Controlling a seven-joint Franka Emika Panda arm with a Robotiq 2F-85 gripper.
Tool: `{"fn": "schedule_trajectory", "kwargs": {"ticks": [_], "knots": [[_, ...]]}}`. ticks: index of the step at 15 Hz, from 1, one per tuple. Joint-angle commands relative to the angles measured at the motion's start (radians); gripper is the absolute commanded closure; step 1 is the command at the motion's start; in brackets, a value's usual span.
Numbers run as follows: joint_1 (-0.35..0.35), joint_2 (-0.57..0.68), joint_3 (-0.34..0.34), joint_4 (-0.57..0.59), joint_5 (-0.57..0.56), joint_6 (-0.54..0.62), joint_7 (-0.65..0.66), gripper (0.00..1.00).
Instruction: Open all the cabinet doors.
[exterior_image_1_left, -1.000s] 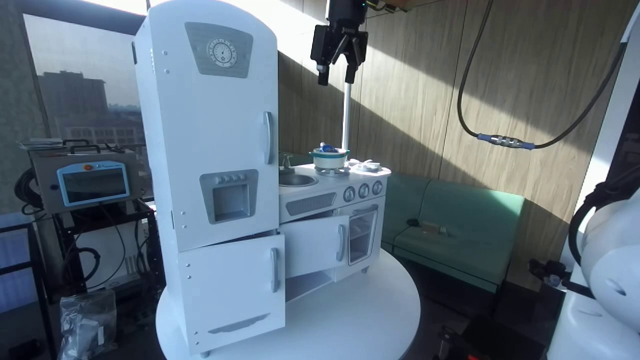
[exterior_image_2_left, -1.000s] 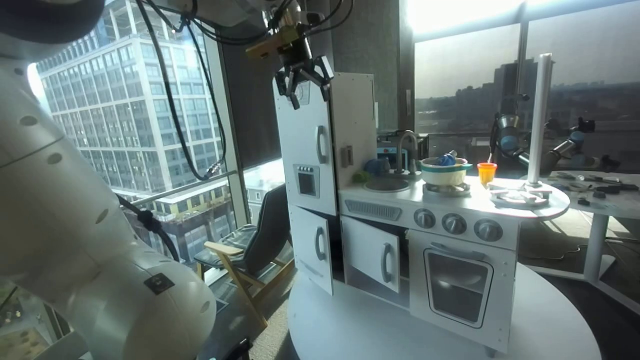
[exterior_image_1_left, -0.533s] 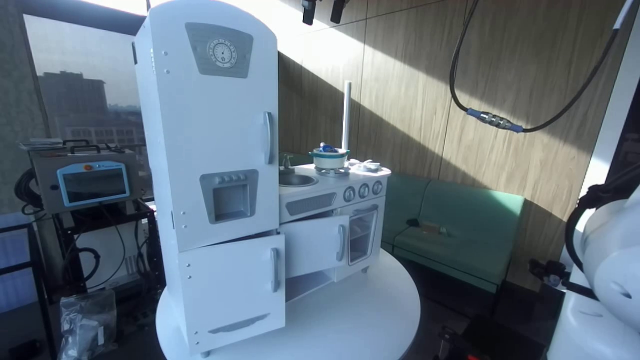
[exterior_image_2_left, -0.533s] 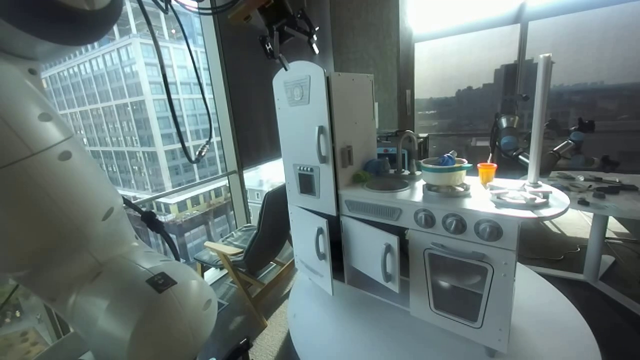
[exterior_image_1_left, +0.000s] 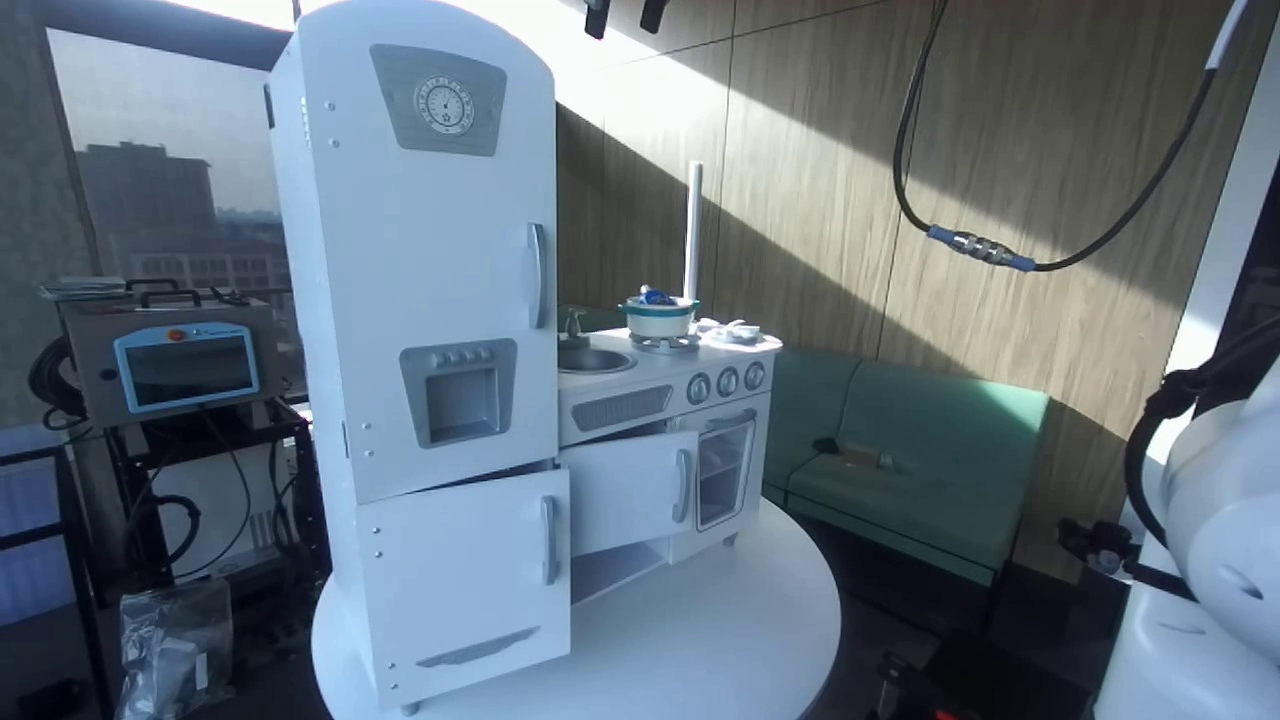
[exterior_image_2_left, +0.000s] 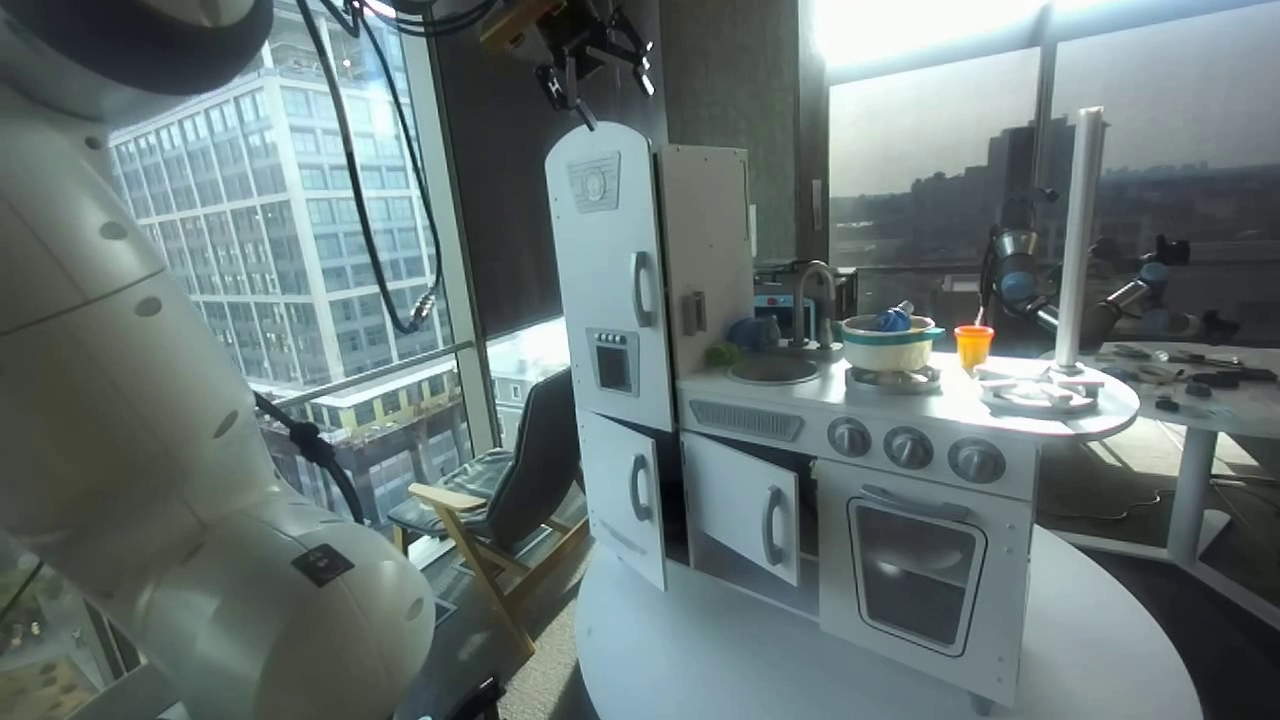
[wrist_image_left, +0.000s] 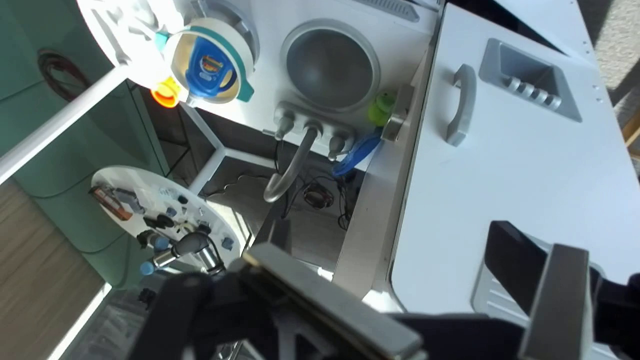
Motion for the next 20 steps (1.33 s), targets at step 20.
{"fn": "schedule_trajectory", "kwargs": {"ticks": [20], "knots": [[-0.002,0.345,-0.052,0.317,0.349,0.244,-0.406,0.00]]}}
